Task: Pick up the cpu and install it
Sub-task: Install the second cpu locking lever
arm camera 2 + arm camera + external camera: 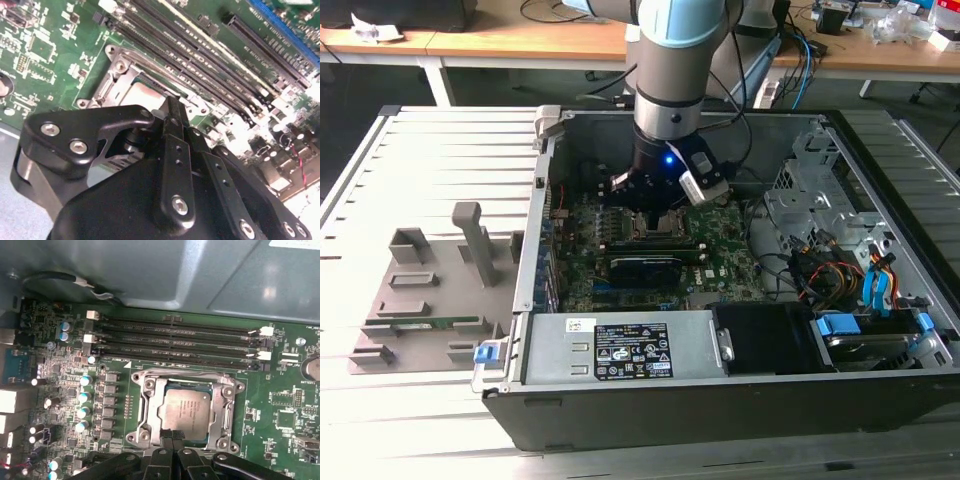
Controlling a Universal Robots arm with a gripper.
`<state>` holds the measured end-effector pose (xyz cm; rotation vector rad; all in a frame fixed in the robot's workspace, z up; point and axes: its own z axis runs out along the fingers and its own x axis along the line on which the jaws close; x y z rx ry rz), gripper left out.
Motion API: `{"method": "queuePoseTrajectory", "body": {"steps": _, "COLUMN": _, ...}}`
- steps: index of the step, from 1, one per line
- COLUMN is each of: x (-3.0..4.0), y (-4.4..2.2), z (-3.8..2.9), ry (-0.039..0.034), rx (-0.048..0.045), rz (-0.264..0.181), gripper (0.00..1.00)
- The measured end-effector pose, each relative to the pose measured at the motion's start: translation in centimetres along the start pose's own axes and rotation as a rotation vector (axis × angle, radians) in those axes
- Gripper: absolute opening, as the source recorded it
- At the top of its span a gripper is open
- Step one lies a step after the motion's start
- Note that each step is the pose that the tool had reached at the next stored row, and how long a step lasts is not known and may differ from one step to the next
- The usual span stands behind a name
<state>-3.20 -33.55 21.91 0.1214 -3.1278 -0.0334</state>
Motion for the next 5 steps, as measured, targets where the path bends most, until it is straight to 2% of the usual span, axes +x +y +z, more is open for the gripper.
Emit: {"method": "queuePoseTrajectory", "body": {"steps": 5, "x": 0.01, "y": 0.00, "z": 0.00, "ry": 0.0000, "rx": -0.0001, "rz": 0.000, "gripper": 0.11}}
